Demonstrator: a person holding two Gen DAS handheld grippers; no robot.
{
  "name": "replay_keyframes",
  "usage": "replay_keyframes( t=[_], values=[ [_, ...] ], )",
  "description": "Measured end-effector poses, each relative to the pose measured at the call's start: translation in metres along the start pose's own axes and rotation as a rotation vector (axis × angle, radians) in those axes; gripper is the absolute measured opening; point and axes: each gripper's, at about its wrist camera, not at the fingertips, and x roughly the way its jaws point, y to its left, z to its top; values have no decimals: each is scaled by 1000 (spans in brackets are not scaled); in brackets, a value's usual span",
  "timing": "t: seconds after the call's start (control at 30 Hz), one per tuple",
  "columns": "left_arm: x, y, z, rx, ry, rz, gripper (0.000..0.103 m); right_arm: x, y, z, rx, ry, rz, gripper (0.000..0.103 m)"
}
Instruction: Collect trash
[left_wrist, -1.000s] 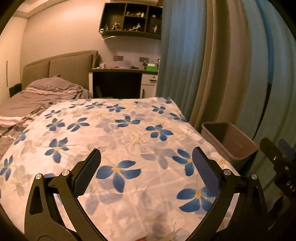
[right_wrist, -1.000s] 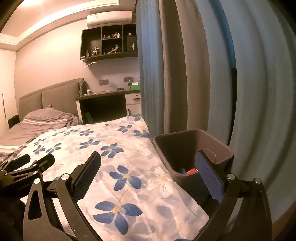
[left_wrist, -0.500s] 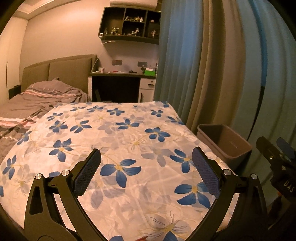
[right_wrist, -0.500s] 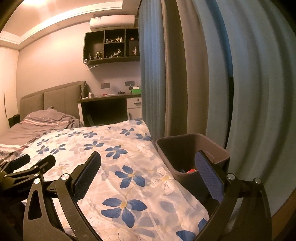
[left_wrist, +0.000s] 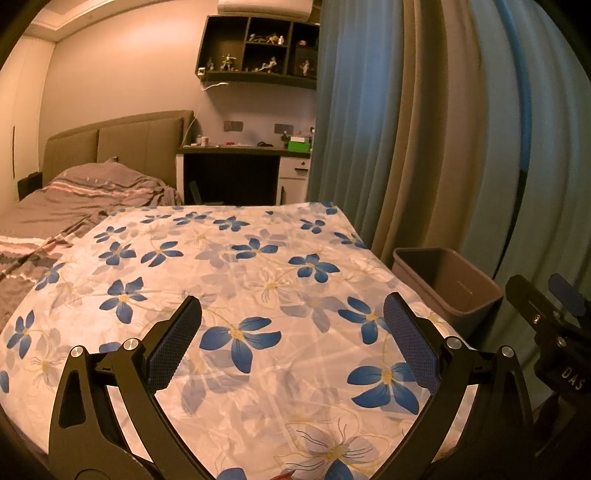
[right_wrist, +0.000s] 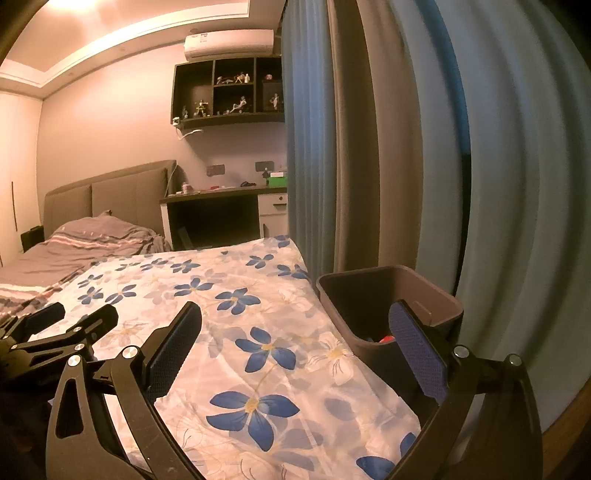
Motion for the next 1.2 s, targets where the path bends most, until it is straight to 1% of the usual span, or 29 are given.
replay_keyframes(
  t=[1.2],
  values=[
    [-1, -8, 0, 5, 9, -4, 97, 2, 0, -1, -1, 6, 0, 98]
  ],
)
